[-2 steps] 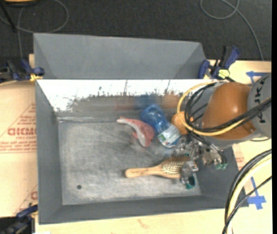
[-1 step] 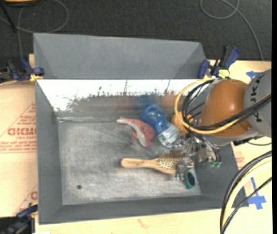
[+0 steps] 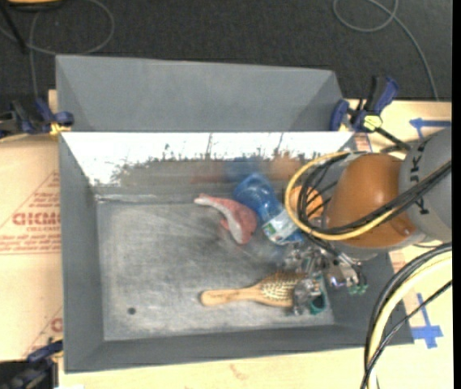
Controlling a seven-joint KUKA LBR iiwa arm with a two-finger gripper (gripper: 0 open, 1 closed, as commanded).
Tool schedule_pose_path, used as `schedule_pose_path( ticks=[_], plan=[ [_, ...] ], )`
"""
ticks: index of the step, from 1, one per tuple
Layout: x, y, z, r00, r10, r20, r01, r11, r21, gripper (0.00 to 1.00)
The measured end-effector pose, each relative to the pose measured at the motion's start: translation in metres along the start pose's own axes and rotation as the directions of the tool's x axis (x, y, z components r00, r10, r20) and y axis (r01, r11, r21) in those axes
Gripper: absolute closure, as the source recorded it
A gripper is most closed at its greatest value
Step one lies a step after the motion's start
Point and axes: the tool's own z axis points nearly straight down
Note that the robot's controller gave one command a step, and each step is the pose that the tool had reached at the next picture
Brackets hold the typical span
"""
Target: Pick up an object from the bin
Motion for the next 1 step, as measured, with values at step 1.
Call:
schedule_pose_path(
  ticks=[1],
  plan=[
    [-0.0087,0.0002,-0.1576,0.995,0.097,0.006,-0.097,0.995,0.0,1.0]
  ],
)
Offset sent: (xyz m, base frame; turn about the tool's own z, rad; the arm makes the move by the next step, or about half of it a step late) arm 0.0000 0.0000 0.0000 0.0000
